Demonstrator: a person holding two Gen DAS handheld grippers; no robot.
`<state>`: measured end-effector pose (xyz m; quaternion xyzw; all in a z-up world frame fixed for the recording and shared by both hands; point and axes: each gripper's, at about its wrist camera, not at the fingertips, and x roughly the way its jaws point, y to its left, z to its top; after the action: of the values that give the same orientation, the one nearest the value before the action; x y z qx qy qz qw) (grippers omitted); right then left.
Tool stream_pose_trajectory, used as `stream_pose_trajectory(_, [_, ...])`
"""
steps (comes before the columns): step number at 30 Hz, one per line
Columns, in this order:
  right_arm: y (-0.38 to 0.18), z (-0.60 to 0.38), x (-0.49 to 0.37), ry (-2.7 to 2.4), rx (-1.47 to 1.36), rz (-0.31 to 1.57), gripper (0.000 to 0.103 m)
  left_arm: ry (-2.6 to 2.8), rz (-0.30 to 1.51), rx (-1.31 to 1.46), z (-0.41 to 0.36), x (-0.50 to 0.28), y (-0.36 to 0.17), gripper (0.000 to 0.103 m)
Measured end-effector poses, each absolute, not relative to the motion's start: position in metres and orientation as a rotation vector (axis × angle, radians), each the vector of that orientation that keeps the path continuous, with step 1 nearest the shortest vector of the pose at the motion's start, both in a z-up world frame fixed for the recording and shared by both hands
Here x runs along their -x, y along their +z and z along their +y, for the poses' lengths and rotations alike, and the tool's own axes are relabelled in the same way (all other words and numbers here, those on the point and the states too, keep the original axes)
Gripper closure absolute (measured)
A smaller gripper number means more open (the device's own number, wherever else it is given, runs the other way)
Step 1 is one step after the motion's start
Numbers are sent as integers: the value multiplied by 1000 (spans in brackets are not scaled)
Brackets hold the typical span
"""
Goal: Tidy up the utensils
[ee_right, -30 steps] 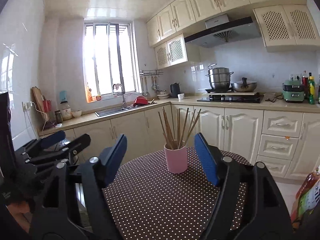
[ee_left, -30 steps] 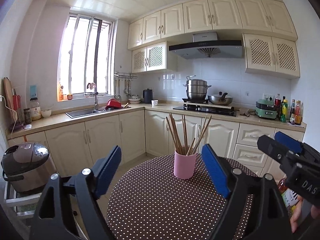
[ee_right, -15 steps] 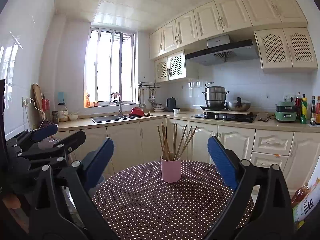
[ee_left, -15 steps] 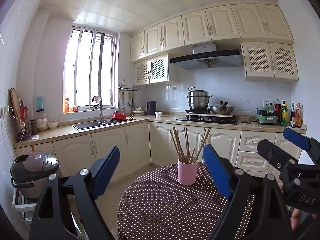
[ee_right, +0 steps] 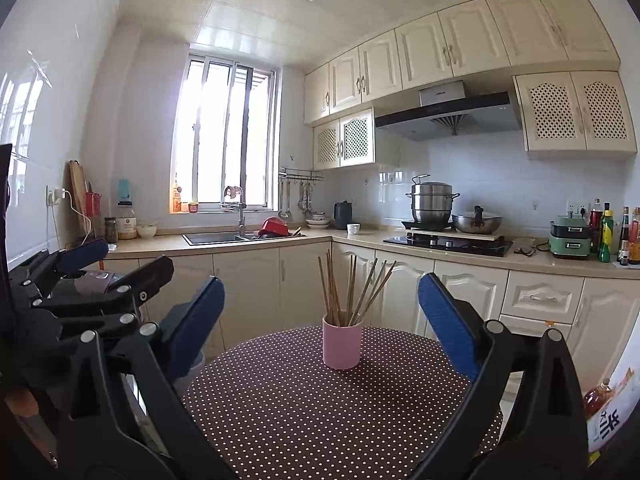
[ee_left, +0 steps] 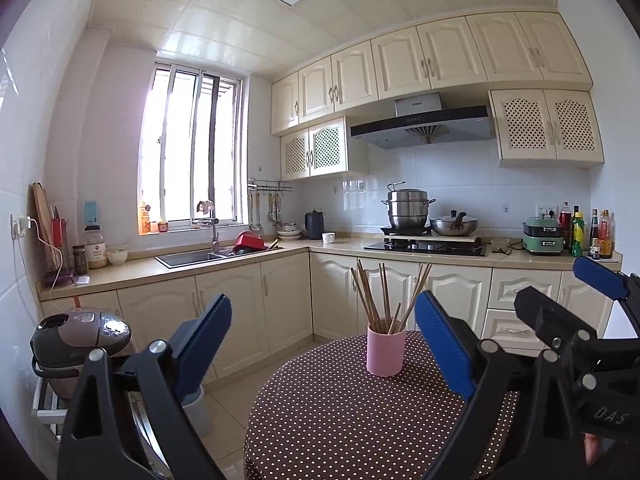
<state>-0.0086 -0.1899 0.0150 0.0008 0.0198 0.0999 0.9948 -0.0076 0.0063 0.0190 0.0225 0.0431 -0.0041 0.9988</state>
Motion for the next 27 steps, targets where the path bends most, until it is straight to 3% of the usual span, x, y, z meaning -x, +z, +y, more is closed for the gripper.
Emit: stream_pose_trajectory(27, [14, -184, -2, 206, 1, 67, 7, 2, 87, -48, 14, -4, 13, 12])
